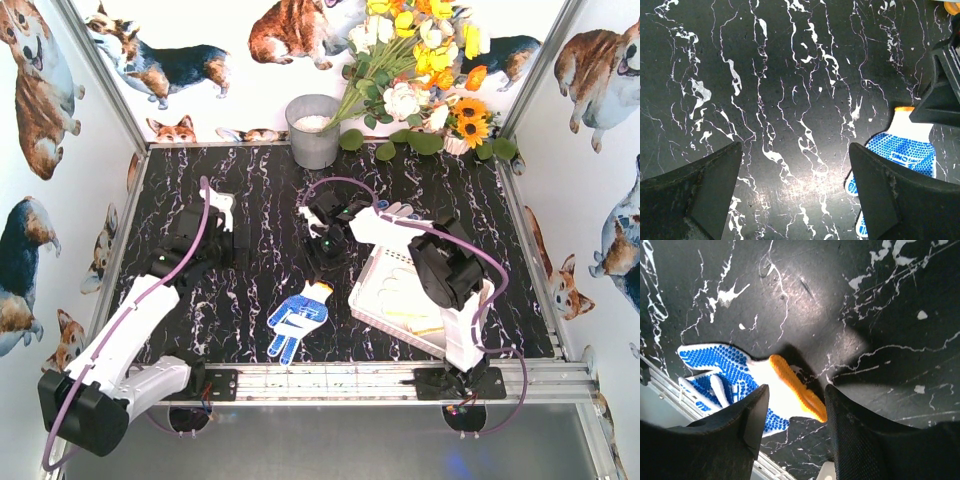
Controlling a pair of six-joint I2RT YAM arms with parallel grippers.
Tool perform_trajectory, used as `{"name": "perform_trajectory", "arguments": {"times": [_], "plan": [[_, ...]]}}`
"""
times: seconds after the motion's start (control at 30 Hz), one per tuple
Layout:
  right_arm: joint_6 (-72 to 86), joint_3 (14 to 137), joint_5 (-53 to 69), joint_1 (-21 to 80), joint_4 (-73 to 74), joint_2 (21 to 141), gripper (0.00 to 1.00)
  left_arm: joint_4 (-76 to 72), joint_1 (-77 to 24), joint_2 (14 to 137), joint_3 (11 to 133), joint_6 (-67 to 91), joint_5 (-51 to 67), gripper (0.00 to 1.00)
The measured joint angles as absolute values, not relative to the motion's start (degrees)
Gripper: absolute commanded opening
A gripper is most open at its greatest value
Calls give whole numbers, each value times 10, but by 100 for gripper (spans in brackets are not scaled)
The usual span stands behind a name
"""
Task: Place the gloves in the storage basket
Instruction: Move the glove to the center of the board, then turn over the glove at the center of the board.
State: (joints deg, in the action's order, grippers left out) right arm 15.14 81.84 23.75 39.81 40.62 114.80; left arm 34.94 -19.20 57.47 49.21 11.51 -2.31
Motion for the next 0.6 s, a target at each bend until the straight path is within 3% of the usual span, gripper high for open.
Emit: {"name": "perform_trajectory", "arguments": {"times": [0.4, 0.6], "plan": [[118, 836, 235, 401, 415, 1169, 52, 328, -181, 577, 460, 104, -13, 83], [112, 836, 242, 413, 414, 1171, 48, 321, -180, 578, 460, 104, -11, 83]]}}
